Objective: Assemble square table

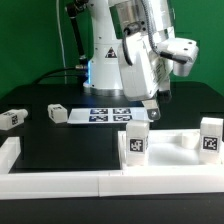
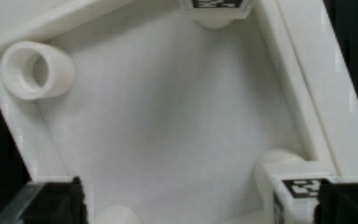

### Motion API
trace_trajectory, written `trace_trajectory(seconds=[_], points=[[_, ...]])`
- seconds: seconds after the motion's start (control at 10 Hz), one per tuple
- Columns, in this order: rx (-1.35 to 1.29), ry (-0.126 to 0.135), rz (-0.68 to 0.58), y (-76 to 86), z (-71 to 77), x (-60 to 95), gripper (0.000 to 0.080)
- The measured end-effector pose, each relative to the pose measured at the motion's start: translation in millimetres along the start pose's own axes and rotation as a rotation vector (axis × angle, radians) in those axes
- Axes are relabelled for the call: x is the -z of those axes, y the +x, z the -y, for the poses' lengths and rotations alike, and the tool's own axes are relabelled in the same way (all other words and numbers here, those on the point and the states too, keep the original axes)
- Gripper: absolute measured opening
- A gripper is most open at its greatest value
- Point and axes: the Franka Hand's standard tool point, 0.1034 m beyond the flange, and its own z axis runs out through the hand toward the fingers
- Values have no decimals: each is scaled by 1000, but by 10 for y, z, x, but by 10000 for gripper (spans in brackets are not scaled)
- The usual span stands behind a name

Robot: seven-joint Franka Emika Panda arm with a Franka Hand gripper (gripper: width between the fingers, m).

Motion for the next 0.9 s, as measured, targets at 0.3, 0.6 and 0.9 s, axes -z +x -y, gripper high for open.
trace_trajectory(seconds=[0.3, 0.6, 0.9], points=[[3, -2, -1, 0, -8, -9, 648], [135, -54, -9, 42, -395, -87, 648], [270, -149, -62, 143, -680, -272, 648]])
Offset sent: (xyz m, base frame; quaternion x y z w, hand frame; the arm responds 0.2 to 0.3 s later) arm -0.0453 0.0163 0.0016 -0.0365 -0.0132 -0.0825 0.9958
